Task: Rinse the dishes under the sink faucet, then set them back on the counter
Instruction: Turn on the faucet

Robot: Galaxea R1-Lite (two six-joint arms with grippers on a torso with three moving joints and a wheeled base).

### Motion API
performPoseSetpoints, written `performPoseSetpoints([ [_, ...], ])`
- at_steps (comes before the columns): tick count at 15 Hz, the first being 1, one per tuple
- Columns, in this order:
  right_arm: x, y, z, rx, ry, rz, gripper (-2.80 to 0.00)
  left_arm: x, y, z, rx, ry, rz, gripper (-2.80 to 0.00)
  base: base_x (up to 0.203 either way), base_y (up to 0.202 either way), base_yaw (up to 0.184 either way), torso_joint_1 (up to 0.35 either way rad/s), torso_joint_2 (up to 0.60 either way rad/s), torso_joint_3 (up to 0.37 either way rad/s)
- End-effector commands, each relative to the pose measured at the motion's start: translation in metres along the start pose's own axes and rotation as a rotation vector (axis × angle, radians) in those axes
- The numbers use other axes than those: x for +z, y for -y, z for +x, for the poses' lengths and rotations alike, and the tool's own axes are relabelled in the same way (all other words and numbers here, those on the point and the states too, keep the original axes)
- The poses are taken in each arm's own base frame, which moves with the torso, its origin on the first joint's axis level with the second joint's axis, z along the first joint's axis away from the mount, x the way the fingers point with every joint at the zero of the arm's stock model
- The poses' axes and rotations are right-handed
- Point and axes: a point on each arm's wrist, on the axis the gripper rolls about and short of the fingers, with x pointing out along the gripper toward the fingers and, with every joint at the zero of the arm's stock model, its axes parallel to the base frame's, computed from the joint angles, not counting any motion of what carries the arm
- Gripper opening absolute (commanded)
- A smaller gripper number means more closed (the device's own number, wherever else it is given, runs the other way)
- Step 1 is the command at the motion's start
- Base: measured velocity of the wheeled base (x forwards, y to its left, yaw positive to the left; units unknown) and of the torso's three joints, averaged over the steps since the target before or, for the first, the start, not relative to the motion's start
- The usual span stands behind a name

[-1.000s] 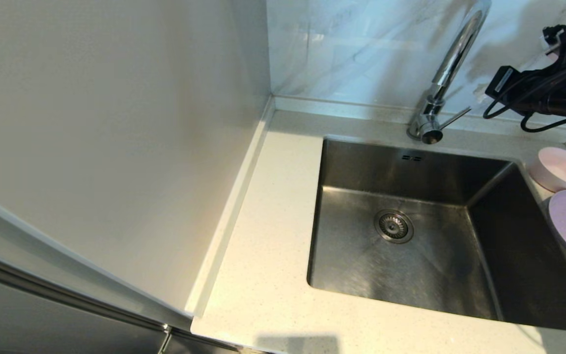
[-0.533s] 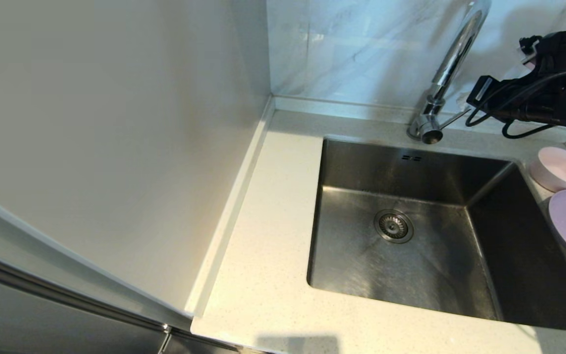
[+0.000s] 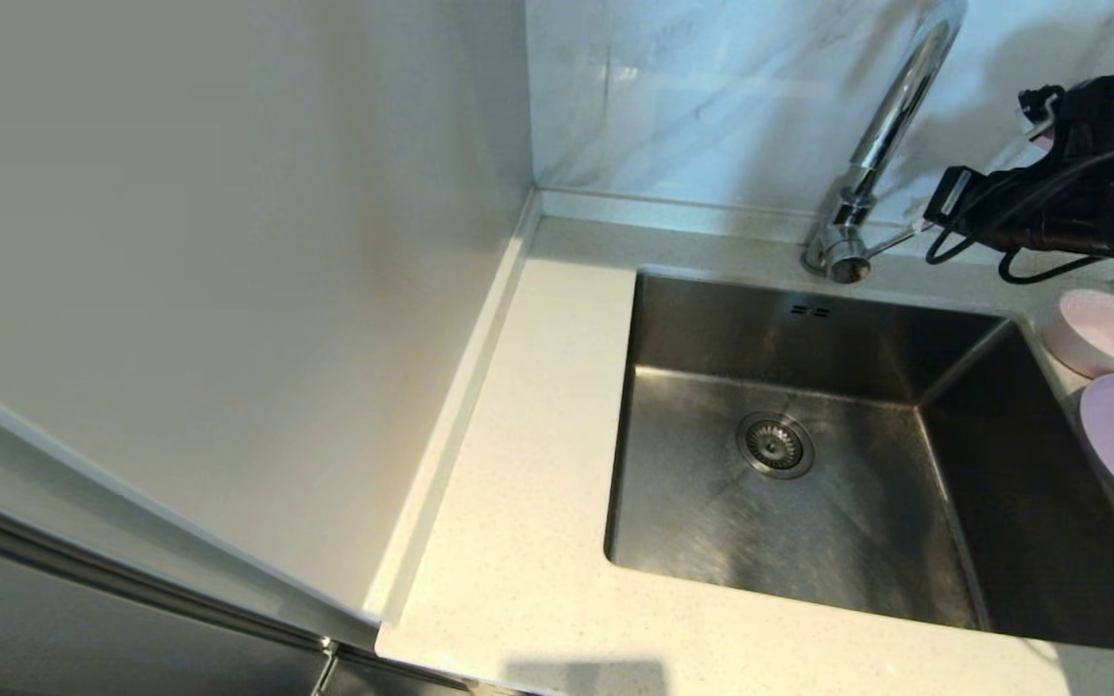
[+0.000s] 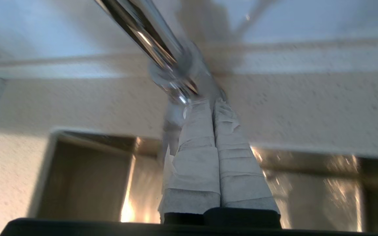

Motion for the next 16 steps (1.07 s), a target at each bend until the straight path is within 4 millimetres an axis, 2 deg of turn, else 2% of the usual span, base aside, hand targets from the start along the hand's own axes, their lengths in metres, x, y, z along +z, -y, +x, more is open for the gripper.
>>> performPoseSetpoints([
  [1,0.001,0.002,-0.012,-0.019,-0.034,0.010,-2.80,0.000,0.000,0.000,0.000,0.000,0.000,-2.80,0.000,0.000,0.000,0.000,0.00,0.000],
  [5,0.006,0.000,-0.022,-0.008,-0.026,0.012,-2.80,0.000,0.000,0.000,0.000,0.000,0.000,-2.80,0.000,0.000,0.000,0.000,0.00,0.000],
  [8,0.031,-0.009,-0.036,0.011,0.065,0.008,-2.80,0.000,0.000,0.000,0.000,0.000,0.000,-2.80,0.000,0.000,0.000,0.000,0.00,0.000],
  [11,0.057,0.007,-0.080,-0.059,0.121,-0.033,-2.80,0.000,0.000,0.000,0.000,0.000,0.000,-2.80,0.000,0.000,0.000,0.000,0.00,0.000],
  [12,0.061,0.018,-0.096,-0.106,0.094,-0.105,-2.80,0.000,0.000,0.000,-0.001,0.000,0.000,-2.80,0.000,0.000,0.000,0.000,0.00,0.000],
  [14,0.061,0.039,-0.133,-0.193,-0.015,-0.316,-2.80,0.000,0.000,0.000,0.000,0.000,0.000,-2.80,0.000,0.000,0.000,0.000,0.00,0.000],
  [16,0.045,0.053,-0.166,-0.252,-0.168,-0.412,-2.80,0.000,0.000,0.000,0.000,0.000,0.000,-2.80,0.000,0.000,0.000,0.000,0.00,0.000],
])
